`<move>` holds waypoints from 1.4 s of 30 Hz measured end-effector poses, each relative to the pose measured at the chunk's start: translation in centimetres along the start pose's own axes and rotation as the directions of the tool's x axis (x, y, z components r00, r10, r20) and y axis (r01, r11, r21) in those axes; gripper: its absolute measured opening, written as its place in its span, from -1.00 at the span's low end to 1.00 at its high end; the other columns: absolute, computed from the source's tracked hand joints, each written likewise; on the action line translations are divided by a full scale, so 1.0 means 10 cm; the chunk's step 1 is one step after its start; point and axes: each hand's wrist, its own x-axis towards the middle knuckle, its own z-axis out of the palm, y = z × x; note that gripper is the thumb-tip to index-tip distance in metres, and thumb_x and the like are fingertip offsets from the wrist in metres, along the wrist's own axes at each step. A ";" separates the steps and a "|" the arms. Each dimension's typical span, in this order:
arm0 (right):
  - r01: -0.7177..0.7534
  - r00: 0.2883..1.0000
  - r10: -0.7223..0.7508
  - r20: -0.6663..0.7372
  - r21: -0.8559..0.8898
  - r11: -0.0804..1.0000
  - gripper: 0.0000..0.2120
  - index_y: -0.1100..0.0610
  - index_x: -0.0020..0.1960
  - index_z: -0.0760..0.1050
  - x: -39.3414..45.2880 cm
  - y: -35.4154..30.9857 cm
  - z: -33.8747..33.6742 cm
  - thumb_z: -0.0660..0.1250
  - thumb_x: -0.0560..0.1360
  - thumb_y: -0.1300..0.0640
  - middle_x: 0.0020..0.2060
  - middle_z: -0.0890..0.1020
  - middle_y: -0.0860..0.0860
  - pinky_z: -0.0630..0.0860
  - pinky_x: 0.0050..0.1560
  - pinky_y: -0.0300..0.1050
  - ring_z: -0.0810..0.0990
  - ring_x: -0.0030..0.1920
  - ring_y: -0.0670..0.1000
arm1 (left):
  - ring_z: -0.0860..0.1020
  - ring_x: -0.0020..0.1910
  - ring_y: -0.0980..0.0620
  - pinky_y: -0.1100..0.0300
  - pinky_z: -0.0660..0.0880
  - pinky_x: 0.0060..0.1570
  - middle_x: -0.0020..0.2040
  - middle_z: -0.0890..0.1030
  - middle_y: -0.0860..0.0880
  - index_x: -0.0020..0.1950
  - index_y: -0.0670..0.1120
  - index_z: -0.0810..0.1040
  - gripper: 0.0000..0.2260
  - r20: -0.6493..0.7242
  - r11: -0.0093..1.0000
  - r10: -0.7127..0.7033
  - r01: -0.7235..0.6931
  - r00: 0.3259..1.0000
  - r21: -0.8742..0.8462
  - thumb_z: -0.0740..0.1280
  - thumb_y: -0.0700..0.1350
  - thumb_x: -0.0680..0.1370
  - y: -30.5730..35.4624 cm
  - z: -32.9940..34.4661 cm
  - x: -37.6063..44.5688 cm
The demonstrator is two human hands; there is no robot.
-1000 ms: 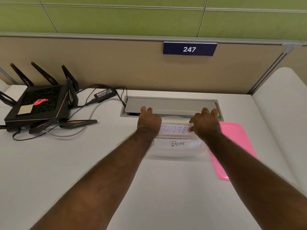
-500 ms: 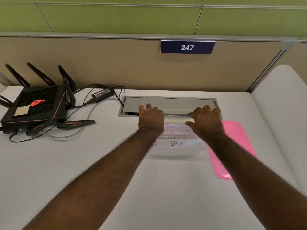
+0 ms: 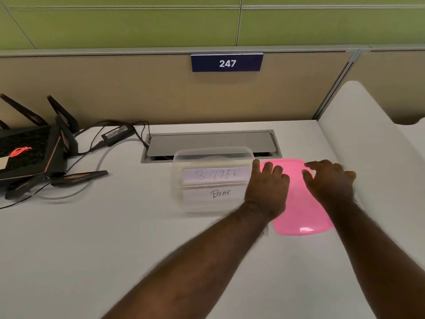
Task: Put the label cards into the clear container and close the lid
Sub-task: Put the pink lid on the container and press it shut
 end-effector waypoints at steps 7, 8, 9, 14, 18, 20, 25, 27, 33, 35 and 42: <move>-0.100 0.975 0.126 0.183 -0.140 0.985 -0.64 -0.02 0.25 0.53 -0.34 0.46 0.39 0.27 0.51 -0.12 0.12 0.61 0.08 0.36 0.12 0.12 0.57 0.10 0.20 | 0.51 0.13 -0.16 -0.24 0.15 0.42 0.07 0.64 -0.09 0.06 -0.08 0.65 -0.79 0.203 0.982 0.166 -0.180 0.965 0.052 0.32 -0.02 0.53 0.40 0.41 -0.24; -0.115 0.971 0.142 0.192 -0.143 0.983 -0.63 -0.01 0.26 0.52 -0.38 0.47 0.42 0.27 0.51 -0.11 0.11 0.61 0.09 0.36 0.11 0.12 0.57 0.09 0.20 | 0.50 0.14 -0.16 -0.24 0.13 0.43 0.06 0.64 -0.09 0.06 -0.06 0.65 -0.79 0.221 0.981 0.174 -0.189 0.960 0.048 0.31 -0.01 0.54 0.41 0.45 -0.27; -0.136 0.967 0.161 0.196 -0.135 0.982 -0.63 0.00 0.27 0.51 -0.41 0.49 0.44 0.27 0.51 -0.10 0.10 0.61 0.10 0.36 0.11 0.12 0.57 0.09 0.20 | 0.49 0.14 -0.17 -0.24 0.11 0.43 0.06 0.64 -0.09 0.06 -0.05 0.65 -0.79 0.237 0.979 0.183 -0.199 0.954 0.043 0.30 0.00 0.54 0.42 0.50 -0.29; -0.214 0.965 0.217 0.146 -0.039 0.976 -0.68 0.04 0.26 0.48 -0.51 0.52 0.50 0.25 0.52 0.06 0.05 0.62 0.13 0.35 0.09 0.10 0.59 0.04 0.24 | 0.49 0.11 -0.18 -0.22 0.14 0.40 0.06 0.64 -0.11 0.10 -0.08 0.64 -0.68 0.243 0.972 0.227 -0.234 0.943 0.000 0.25 0.10 0.57 0.47 0.60 -0.32; -0.270 0.951 0.260 0.165 0.035 0.962 -0.68 0.07 0.28 0.46 -0.50 0.55 0.51 0.17 0.54 0.16 0.06 0.62 0.15 0.35 0.11 0.11 0.59 0.03 0.24 | 0.53 0.09 -0.18 -0.21 0.24 0.35 0.03 0.67 -0.11 0.09 -0.11 0.63 -0.64 0.284 0.964 0.257 -0.266 0.924 -0.005 0.36 0.15 0.49 0.55 0.61 -0.37; -0.329 0.925 0.295 0.239 0.113 0.938 -0.65 0.02 0.29 0.44 -0.46 0.57 0.47 0.14 0.53 0.16 0.08 0.60 0.12 0.36 0.14 0.12 0.57 0.06 0.22 | 0.57 0.02 -0.14 -0.17 0.31 0.32 -0.05 0.68 -0.06 0.01 -0.08 0.64 -0.76 0.316 0.963 0.250 -0.270 0.915 0.019 0.43 0.03 0.44 0.58 0.58 -0.41; -0.402 0.903 0.356 0.240 0.184 0.897 -0.62 -0.03 0.24 0.54 -0.34 0.59 0.23 0.24 0.44 0.11 0.17 0.62 0.07 0.44 0.22 0.09 0.58 0.14 0.20 | 0.55 -0.19 -0.10 -0.03 0.46 0.12 -0.24 0.63 -0.04 -0.18 -0.08 0.62 -0.88 0.236 0.966 0.258 -0.253 0.937 -0.051 0.44 -0.17 0.30 0.58 0.57 -0.39; -0.404 0.898 0.338 0.282 0.223 0.887 -0.64 -0.03 0.21 0.57 -0.27 0.61 0.11 0.27 0.42 0.05 0.19 0.62 0.04 0.47 0.21 0.06 0.58 0.15 0.19 | 0.53 -0.22 -0.08 0.11 0.45 -0.09 -0.24 0.60 -0.04 -0.17 -0.09 0.58 -0.87 0.192 0.963 0.265 -0.250 0.945 -0.097 0.41 -0.18 0.31 0.57 0.55 -0.37; -0.367 0.918 0.258 0.302 0.398 0.841 -0.73 0.16 -0.19 0.66 -0.07 0.62 -0.42 0.28 0.39 0.00 -0.34 0.69 0.09 0.49 -0.10 -0.05 0.65 -0.19 0.18 | 0.49 -0.13 -0.14 0.04 0.44 -0.41 -0.03 0.53 -0.15 -0.01 -0.20 0.53 -0.89 -0.056 0.915 0.201 -0.207 0.978 -0.347 0.28 -0.20 0.51 0.46 0.34 -0.33; -0.395 0.913 0.264 0.312 0.507 0.766 -0.81 0.16 -0.23 0.64 0.01 0.57 -0.59 0.33 0.40 0.07 -0.41 0.66 0.08 0.54 -0.07 0.03 0.65 -0.26 0.16 | 0.50 -0.16 -0.15 0.03 0.45 -0.38 -0.01 0.53 -0.18 0.01 -0.23 0.53 -0.87 -0.105 0.886 0.196 -0.222 0.975 -0.408 0.29 -0.19 0.53 0.40 0.21 -0.31; -0.422 0.906 0.200 0.372 0.768 0.483 -0.71 0.06 -0.16 0.60 0.15 0.06 -1.11 0.34 0.45 -0.17 -0.24 0.63 0.02 0.55 -0.18 -0.05 0.59 -0.33 0.06 | 0.54 -0.25 -0.03 0.14 0.48 -0.31 -0.07 0.58 -0.06 -0.01 -0.13 0.52 -0.83 -0.277 0.770 -0.014 -0.167 0.961 -0.616 0.38 -0.14 0.43 0.11 -0.18 -0.27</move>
